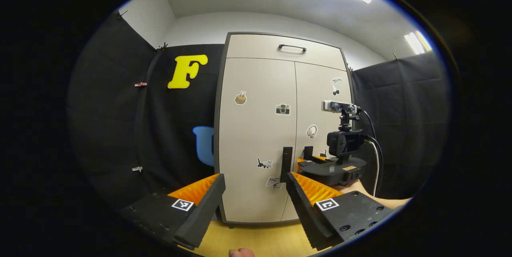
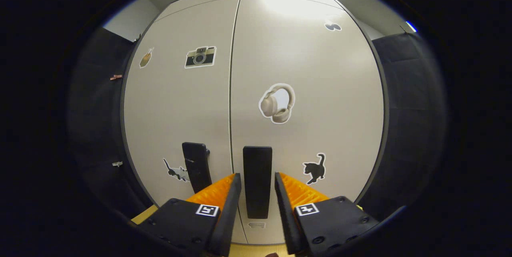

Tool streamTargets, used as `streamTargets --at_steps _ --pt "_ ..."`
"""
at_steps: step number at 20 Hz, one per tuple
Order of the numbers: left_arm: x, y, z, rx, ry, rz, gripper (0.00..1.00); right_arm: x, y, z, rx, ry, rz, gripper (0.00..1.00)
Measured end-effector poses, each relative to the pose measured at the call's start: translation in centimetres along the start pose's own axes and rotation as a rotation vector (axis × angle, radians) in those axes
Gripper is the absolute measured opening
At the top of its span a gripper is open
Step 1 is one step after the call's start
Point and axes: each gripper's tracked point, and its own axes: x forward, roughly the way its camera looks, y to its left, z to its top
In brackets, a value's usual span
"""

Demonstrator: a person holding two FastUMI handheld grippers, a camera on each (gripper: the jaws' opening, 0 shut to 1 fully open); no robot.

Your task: Open the right door of the double-door shoe cabinet with the right hand, and open the left door with the left hand.

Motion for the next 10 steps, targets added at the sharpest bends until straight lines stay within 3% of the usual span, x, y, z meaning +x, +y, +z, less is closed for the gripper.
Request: streamTargets --at_steps 1,3,4,5,7,10 --pt "0.0 -0.1 -0.1 -0.001 0.002 -0.003 0.95 0.8 -0.3 -0.3 0.001 0.009 -0.016 0.5" --pt "-0.2 0.2 0.0 0.001 0.002 0.002 0.95 1.1 -0.2 -1.6 0.019 0.064 -0.025 0.48" --pt "-0.2 0.3 -0.2 0.002 0.003 0.005 0.95 1.0 -0.1 -1.6 0.03 0.038 -0.027 0.48" --pt "-0.3 0.4 -0.3 0.0 0.006 0.009 0.95 1.3 -0.1 -1.4 0.023 0.039 -0.031 0.38" --pt "-0.5 0.5 -0.4 -0.005 0.012 0.01 0.95 1.5 -0.1 -1.4 0.003 0.033 -0.026 0.38" --pt "-0.8 0.6 -0.4 0.001 0.009 0.017 0.95 1.2 -0.1 -1.3 0.008 0.041 -0.016 0.22"
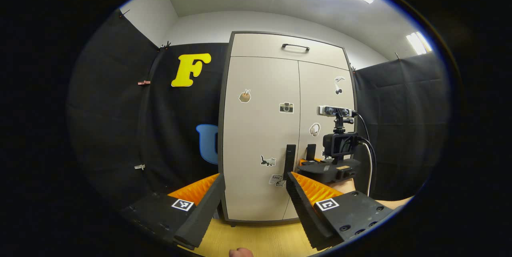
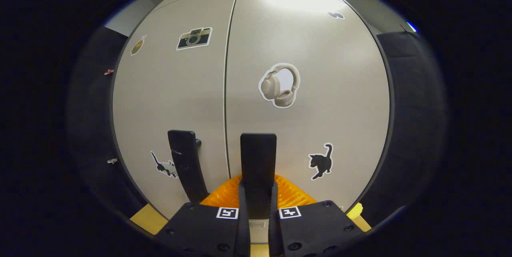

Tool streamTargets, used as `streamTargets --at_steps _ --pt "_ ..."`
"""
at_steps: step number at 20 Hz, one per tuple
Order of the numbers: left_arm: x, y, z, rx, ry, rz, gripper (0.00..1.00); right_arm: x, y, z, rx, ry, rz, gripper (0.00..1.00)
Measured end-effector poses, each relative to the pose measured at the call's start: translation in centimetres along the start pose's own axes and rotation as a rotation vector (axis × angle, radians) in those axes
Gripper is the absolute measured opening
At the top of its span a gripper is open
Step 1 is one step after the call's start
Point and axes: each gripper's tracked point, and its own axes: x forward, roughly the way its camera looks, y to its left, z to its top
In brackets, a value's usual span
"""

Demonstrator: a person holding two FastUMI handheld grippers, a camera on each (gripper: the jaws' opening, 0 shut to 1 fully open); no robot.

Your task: Open the right door of the double-door shoe cabinet with the right hand, and open the left door with the left hand.

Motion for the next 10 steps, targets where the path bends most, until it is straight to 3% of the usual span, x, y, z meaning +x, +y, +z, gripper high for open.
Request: streamTargets --at_steps 5,10 --pt "-0.4 -0.4 -0.2 0.005 0.007 0.005 0.95 -0.6 -0.1 0.0 0.013 -0.011 0.022 0.12" --pt "-0.8 -1.3 -0.2 0.016 0.003 0.005 0.95 -3.1 -0.4 0.0 0.038 -0.029 0.078 0.11"
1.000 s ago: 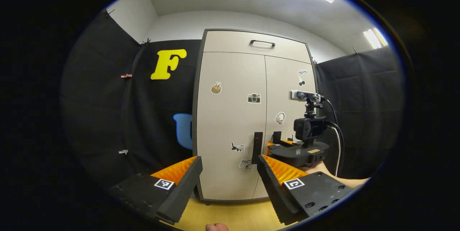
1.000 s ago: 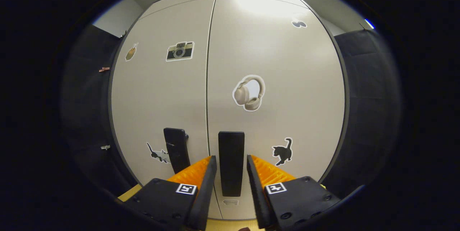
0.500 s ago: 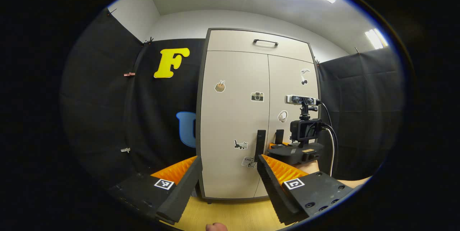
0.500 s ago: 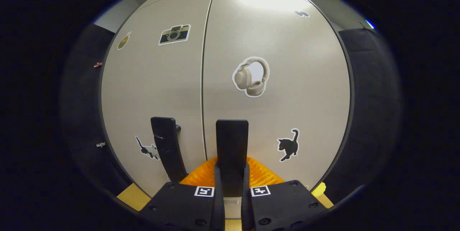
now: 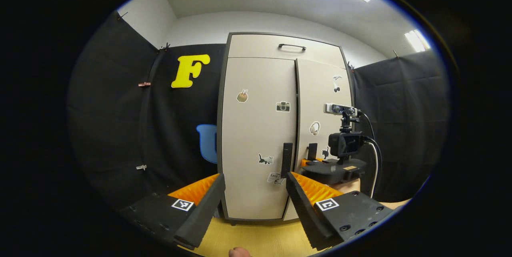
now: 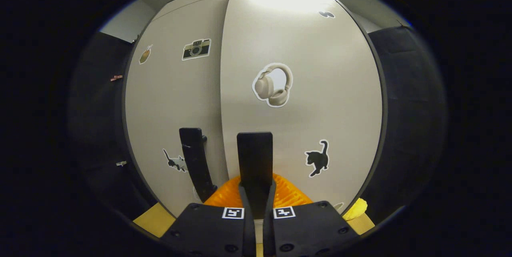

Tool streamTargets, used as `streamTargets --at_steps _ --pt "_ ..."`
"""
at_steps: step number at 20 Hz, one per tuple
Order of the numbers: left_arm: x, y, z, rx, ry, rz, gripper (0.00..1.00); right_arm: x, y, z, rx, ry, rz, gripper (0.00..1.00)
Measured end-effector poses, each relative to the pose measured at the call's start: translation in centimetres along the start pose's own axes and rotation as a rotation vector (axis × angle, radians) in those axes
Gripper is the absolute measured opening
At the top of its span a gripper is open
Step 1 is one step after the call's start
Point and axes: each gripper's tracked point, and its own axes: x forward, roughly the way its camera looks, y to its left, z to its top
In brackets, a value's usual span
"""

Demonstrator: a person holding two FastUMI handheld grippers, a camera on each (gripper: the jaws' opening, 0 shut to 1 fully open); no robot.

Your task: Open the right door of the double-door shoe cabinet with the right hand, and open the left door with the left hand.

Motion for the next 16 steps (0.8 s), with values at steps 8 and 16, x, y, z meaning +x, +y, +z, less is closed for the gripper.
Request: streamTargets --at_steps 8,16 --pt "-0.7 -1.7 0.2 0.009 -0.001 0.016 0.95 -4.4 -2.1 0.7 0.037 -0.027 0.066 0.11" --pt "-0.3 -3.3 0.1 0.025 -0.003 0.022 0.95 -6.5 -4.4 1.0 0.051 -0.038 0.071 0.11"
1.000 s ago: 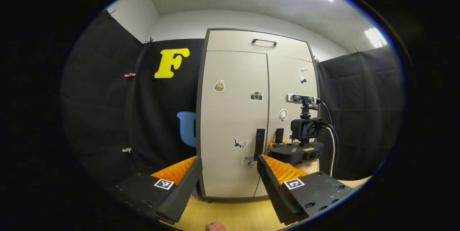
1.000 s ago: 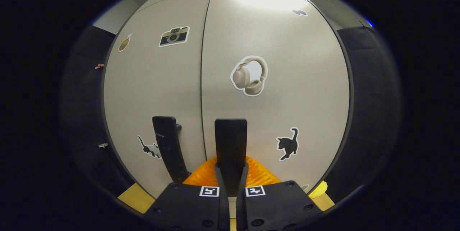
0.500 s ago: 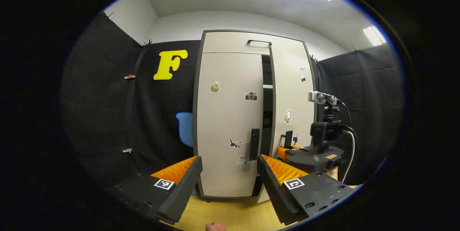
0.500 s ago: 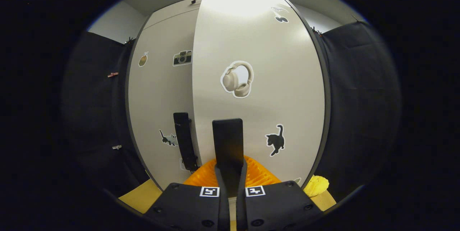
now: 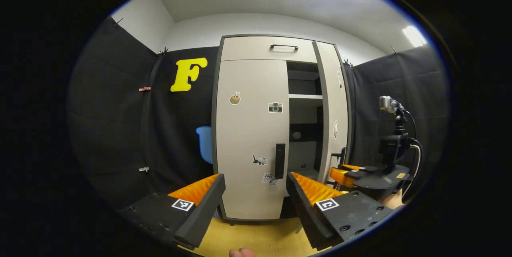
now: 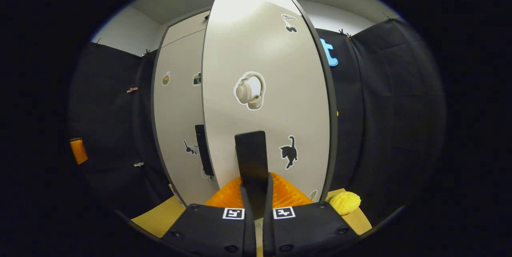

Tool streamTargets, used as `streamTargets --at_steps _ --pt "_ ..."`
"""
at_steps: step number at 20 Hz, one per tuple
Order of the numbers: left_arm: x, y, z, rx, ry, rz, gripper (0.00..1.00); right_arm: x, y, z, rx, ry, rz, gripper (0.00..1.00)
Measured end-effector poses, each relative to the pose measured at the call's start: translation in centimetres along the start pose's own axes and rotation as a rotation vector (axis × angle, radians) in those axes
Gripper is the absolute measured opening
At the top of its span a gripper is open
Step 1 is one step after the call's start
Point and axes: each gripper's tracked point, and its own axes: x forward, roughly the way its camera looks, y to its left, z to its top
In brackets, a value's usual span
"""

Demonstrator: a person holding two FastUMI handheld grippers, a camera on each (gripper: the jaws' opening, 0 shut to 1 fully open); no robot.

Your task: Open the right door of the double-door shoe cabinet with the right hand, and open the left door with the left hand.

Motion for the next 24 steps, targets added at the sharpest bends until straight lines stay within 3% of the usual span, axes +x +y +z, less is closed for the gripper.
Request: streamTargets --at_steps 15,24 --pt "3.9 -5.1 -0.5 0.012 0.02 -0.054 0.95 -3.0 -5.0 0.4 -0.036 0.014 -0.058 0.1" --pt "5.3 -8.0 -0.2 0.036 0.018 -0.077 0.95 -5.2 -11.8 1.6 -0.069 -0.009 -0.192 0.09"
